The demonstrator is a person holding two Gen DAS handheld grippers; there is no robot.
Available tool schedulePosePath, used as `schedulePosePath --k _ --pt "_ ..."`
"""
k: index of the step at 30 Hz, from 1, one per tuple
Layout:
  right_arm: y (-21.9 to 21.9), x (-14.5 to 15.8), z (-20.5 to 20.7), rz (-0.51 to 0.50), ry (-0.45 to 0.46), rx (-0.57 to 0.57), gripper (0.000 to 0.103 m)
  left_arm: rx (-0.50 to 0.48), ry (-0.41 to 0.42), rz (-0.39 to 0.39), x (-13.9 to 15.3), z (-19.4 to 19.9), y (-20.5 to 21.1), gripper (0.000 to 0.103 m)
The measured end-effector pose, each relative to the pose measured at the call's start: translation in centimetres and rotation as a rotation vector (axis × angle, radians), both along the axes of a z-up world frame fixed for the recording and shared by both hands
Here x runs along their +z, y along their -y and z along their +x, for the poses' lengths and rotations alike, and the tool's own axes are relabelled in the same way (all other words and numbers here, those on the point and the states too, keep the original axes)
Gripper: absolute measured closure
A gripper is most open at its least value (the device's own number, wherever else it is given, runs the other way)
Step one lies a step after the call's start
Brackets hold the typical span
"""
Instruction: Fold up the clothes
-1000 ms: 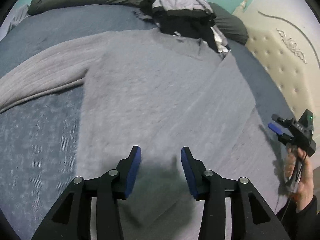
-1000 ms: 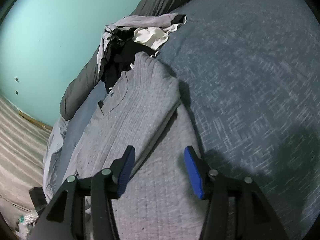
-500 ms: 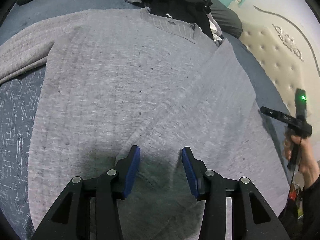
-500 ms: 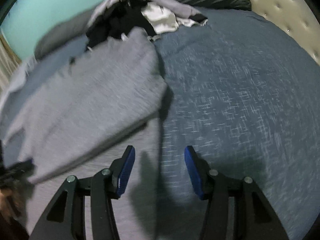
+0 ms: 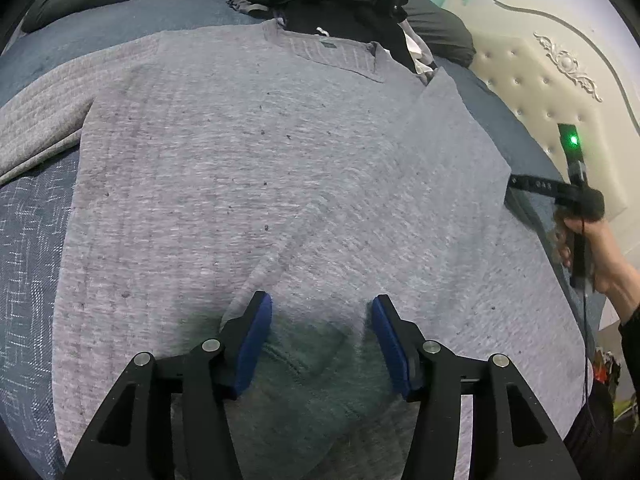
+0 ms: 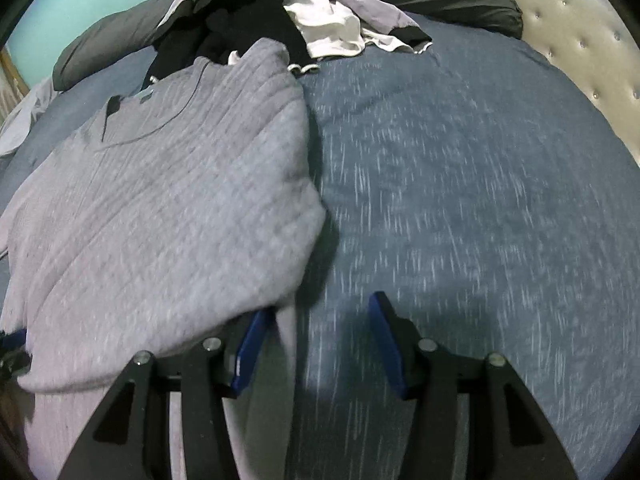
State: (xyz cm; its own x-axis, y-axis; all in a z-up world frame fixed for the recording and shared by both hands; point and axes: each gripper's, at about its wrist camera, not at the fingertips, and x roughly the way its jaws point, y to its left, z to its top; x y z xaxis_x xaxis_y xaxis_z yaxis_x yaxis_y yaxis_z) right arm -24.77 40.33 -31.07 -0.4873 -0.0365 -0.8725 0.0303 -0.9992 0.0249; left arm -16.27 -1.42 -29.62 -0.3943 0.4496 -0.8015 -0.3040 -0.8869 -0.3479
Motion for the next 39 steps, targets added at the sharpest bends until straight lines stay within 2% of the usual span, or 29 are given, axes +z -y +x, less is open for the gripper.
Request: schedulePosePath --k 5,8,12,16,23,24,27,29,31,35,39 --pt "0.2 0.0 -1.6 0.032 -0.051 -0.006 0.051 -0.002 0.003 0.011 0.0 -0.1 0.0 0.046" --pt "-0.4 0.4 -2.2 0.004 -0.082 -0.038 0.051 -0.004 0.003 0.007 0.0 -0.2 -0.1 0.046" --pt "1.3 2.1 -2.6 0.077 -0.146 0.023 0.051 -0.002 0.003 0.009 0.0 -0.2 -0.3 0.046" --pt "1.4 2.8 -3.8 0.096 -0.124 0.033 0.051 0.000 0.003 0.008 0.0 -0.2 -0.4 0.046" --pt "-0.3 1.1 -5.1 0.009 -0.044 -0.019 0.051 0.003 0.005 0.011 -0.1 -0.2 -0.5 0.046" --pt "-0.2 0.9 -5.1 0.016 -0.037 -0.008 0.053 0.004 0.005 0.012 -0.1 -0.2 -0.5 0.046" --pt "0.1 0.6 -4.4 0.042 -0.027 0.041 0.070 0.004 0.005 0.010 -0.1 -0.3 -0.6 0.046" --pt "0.0 0.9 -3.7 0.042 -0.047 0.067 0.086 0.004 0.004 0.008 -0.1 -0.4 -0.7 0.046" --pt "0.1 1.2 -3.0 0.060 -0.059 0.094 0.095 0.003 0.004 0.008 -0.2 -0.4 -0.7 0.046" --pt "-0.3 1.8 -2.2 0.096 -0.082 0.099 0.098 0.002 0.003 0.007 -0.2 -0.6 -0.6 0.046" --pt "-0.6 0.7 -2.7 0.148 -0.059 0.101 0.098 -0.001 0.000 -0.002 -0.3 -0.4 -0.6 0.046"
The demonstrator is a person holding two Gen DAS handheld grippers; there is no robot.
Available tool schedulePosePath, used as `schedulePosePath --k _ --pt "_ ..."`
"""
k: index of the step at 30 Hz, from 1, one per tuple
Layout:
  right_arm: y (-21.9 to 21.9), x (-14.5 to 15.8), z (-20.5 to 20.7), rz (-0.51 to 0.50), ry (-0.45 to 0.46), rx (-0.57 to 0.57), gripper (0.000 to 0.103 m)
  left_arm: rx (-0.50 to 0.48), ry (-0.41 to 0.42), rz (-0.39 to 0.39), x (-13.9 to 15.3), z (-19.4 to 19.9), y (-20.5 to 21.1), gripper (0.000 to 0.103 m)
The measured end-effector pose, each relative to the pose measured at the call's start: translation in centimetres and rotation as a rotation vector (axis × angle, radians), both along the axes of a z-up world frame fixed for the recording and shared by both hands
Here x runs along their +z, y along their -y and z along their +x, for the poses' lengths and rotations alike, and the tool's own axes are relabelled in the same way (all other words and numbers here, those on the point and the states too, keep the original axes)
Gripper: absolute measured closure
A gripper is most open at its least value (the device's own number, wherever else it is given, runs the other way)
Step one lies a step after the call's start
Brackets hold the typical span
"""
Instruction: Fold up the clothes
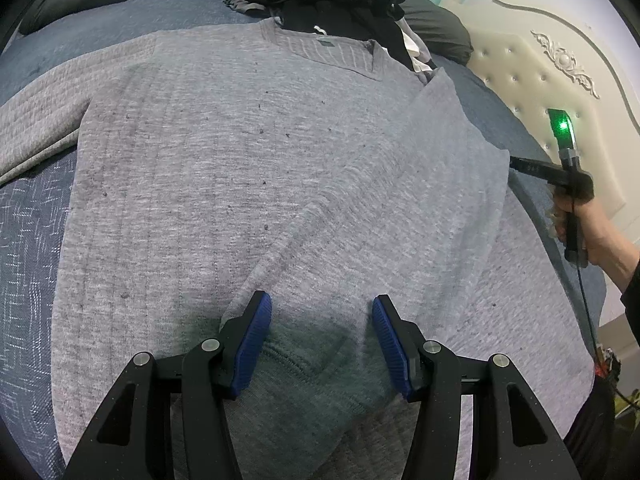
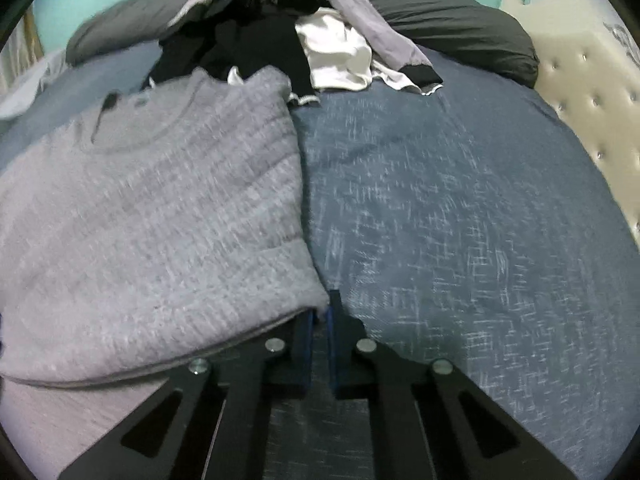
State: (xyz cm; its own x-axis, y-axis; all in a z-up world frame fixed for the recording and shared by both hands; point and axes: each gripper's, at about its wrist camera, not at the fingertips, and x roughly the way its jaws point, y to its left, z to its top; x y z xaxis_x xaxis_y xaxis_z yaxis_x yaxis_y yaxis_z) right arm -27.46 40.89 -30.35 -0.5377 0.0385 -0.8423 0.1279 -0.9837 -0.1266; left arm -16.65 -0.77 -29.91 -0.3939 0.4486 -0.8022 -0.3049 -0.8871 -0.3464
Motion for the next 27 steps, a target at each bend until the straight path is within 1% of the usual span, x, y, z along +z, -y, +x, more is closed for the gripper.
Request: schedulePosePath --k 4,7,8,9,11,13,15,17,18,19,20,21,22,23,25,27 --pt "0.0 -0.3 0.0 0.016 -0.002 0.025 0.098 -0.001 0.001 0.007 0.0 0.0 0.2 0.046" --pt "-1.0 0.1 0.2 -0.058 0.015 0.047 0.098 -0.003 0.001 0.005 -0.1 0.0 0.2 0.046" --pt "-1.4 0.3 0.2 -0.072 0.027 0.052 0.095 -0.003 0.001 0.004 -0.1 0.0 0.2 0.046" --pt "-1.7 0.5 0.2 -0.089 0.038 0.059 0.094 -0.003 0.001 0.004 -0.1 0.0 0.2 0.046" --pt "-1.6 1.2 0.5 -0.088 0.037 0.087 0.091 -0.001 0.004 0.006 0.0 0.0 0.2 0.046" --pt "-1.1 1.9 0.8 -0.082 0.043 0.129 0.091 0.002 0.008 0.013 0.0 0.0 0.3 0.046" --pt "-1.0 2.1 0.9 -0.089 0.076 0.153 0.091 0.004 0.012 0.020 0.0 0.0 0.4 0.046" --pt "-1.7 1.7 0.7 -0.050 0.128 0.128 0.091 0.007 0.016 0.028 0.0 -0.1 0.5 0.046" --pt "-2.3 1.7 0.7 -0.050 0.138 0.104 0.091 0.008 0.017 0.028 0.0 -0.2 0.5 0.046" --pt "-3.2 2.0 0.7 -0.080 0.133 0.069 0.091 0.009 0.018 0.029 0.0 -0.2 0.5 0.046" --pt "-4.0 2.6 0.7 -0.132 0.113 0.033 0.090 0.010 0.018 0.028 0.0 -0.2 0.5 0.046" --pt "-4.7 3.2 0.8 -0.190 0.090 -0.002 0.086 0.010 0.018 0.027 0.0 -0.2 0.5 0.046" --pt "-5.1 3.6 0.7 -0.241 0.076 -0.027 0.079 0.010 0.018 0.025 0.0 -0.2 0.5 0.046" --pt "-5.3 3.8 0.6 -0.298 0.069 -0.049 0.064 0.009 0.018 0.025 0.0 -0.2 0.5 0.046" --pt "-5.2 4.1 0.1 -0.401 0.063 -0.082 0.051 0.008 0.017 0.025 0.0 -0.3 0.4 0.046" --pt "-4.3 3.6 -0.6 -0.433 0.083 -0.093 0.051 0.009 0.017 0.026 0.1 -0.3 0.4 0.046"
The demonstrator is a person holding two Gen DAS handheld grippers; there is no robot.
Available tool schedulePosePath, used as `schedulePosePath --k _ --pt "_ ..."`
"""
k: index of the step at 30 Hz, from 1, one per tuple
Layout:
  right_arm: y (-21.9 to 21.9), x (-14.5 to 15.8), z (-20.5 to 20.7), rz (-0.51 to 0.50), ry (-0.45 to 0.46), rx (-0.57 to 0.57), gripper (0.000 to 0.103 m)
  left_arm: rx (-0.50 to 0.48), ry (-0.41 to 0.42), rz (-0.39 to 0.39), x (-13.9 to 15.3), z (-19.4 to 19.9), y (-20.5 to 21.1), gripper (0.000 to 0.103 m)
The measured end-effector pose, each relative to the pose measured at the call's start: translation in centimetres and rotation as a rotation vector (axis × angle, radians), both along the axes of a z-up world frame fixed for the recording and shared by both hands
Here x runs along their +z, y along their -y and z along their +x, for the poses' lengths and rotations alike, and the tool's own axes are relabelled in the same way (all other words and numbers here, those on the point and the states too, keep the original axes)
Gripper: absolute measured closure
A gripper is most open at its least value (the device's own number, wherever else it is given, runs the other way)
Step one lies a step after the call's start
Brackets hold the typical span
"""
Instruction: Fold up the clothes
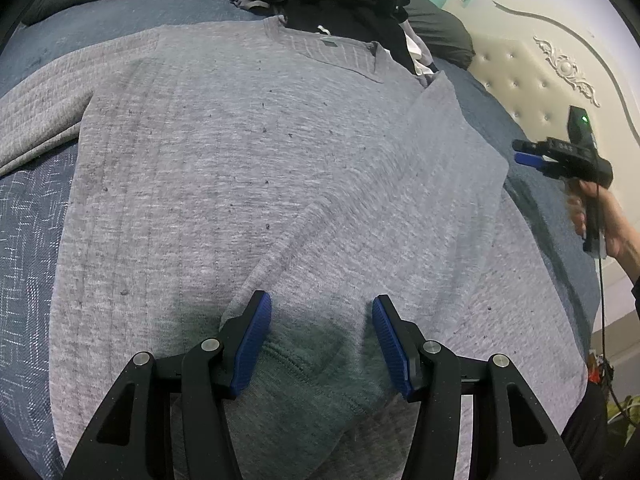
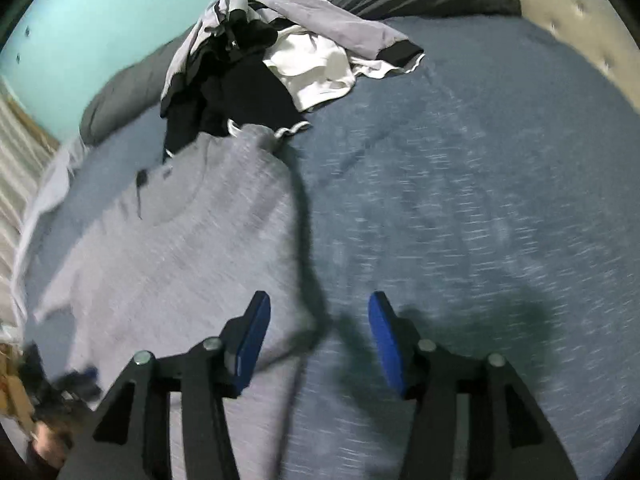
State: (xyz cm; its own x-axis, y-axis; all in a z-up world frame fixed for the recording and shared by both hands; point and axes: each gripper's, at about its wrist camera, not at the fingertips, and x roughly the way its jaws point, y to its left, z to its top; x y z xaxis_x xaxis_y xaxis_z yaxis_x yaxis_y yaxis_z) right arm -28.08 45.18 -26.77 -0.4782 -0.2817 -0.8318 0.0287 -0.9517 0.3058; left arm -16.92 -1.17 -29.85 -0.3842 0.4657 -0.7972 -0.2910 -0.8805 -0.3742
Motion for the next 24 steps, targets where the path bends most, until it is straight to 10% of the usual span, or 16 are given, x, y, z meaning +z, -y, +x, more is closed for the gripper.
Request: schedulePosePath --k 6,8,11,21,24 --pt "2.3 -3.2 -1.7 0.019 0.101 0.016 0.055 -0.002 -0.004 -0.009 0.0 0.3 -0.1 0.046" --pt "2.4 -3.9 -1.6 0.014 0.097 0.009 0.085 -0.005 -0.006 -0.013 -0.1 0.3 -0.3 0.046" --pt "1.9 -3.9 -1.6 0.028 0.055 -0.044 0.094 -0.007 -0.007 -0.014 -0.1 0.2 -0.3 0.046" --pt "0.0 -1.7 -4.0 0.033 0.040 -0.181 0.091 -0.004 -0.009 -0.009 -0.1 0.3 -0.1 0.046" --pt "0.2 0.4 -5.4 0.035 0.005 -0.157 0.067 0.006 -0.004 0.003 -0.1 0.3 0.1 0.046"
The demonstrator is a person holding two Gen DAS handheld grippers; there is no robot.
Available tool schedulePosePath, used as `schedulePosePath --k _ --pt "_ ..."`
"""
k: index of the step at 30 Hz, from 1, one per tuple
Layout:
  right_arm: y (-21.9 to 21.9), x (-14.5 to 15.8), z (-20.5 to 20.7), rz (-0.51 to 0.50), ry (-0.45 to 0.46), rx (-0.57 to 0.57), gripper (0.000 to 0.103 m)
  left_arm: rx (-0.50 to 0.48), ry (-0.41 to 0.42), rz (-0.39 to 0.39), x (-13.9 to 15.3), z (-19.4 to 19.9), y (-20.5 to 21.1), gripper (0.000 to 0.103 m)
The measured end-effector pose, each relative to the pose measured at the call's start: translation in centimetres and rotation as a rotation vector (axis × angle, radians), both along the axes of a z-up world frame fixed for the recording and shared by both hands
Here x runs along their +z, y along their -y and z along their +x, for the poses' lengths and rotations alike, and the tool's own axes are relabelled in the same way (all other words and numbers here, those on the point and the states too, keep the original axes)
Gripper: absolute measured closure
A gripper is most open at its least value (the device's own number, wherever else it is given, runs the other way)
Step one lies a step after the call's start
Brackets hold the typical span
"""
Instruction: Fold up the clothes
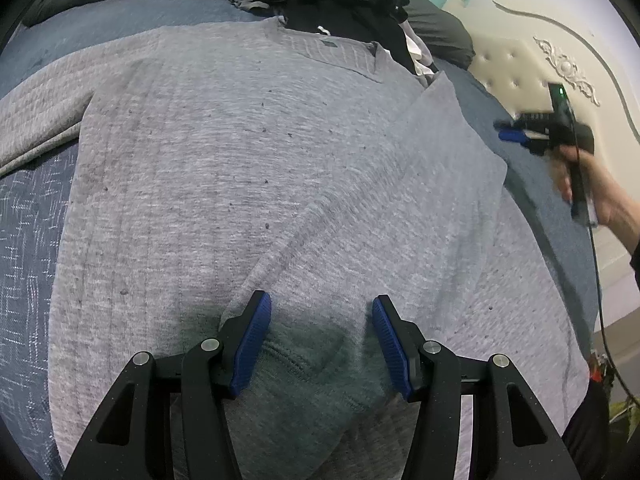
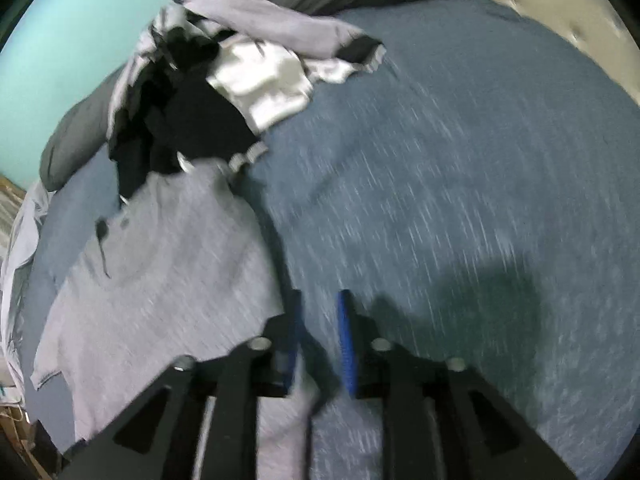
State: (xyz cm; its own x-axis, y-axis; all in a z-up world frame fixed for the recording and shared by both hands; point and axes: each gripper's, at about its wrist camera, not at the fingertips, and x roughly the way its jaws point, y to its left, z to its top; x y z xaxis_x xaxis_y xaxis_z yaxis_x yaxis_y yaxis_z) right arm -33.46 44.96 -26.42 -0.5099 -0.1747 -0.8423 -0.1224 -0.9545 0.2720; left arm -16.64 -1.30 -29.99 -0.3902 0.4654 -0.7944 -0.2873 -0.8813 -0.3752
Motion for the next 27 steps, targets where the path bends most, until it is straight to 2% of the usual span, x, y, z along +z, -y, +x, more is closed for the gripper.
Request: schedulePosePath --k 1,4,9,13,20,21,26,27 --pt "0.6 0.6 -0.8 0.007 -0.006 0.014 0.061 0.004 0.002 0.006 0.0 0.0 0.1 0.046" --pt "3.0 2.1 -3.6 0.048 -0.007 0.058 0.053 -0.001 0.001 -0.001 0.1 0.0 0.0 0.046" --pt "6.5 2.9 -7.0 0.130 -0.002 0.104 0.052 -0.009 0.000 -0.006 0.1 0.0 -0.2 0.043" --pt "8.4 1.8 -10.0 0.242 0.056 0.099 0.052 -0.011 -0.004 -0.006 0.1 0.2 0.0 0.043" --pt "9.1 0.6 -11.9 0.294 0.083 0.094 0.052 -0.018 -0.011 -0.019 0.0 0.0 -0.8 0.041" --pt "9.2 0.5 -12.1 0.299 0.083 0.095 0.053 -0.019 -0.013 -0.020 0.0 0.0 -0.8 0.041" --pt "9.1 -0.4 -13.0 0.307 0.117 0.097 0.085 -0.022 -0.015 -0.022 -0.1 -0.1 -1.0 0.041" --pt "9.1 -0.5 -13.0 0.311 0.118 0.092 0.087 -0.022 -0.014 -0.021 -0.1 -0.1 -1.0 0.041"
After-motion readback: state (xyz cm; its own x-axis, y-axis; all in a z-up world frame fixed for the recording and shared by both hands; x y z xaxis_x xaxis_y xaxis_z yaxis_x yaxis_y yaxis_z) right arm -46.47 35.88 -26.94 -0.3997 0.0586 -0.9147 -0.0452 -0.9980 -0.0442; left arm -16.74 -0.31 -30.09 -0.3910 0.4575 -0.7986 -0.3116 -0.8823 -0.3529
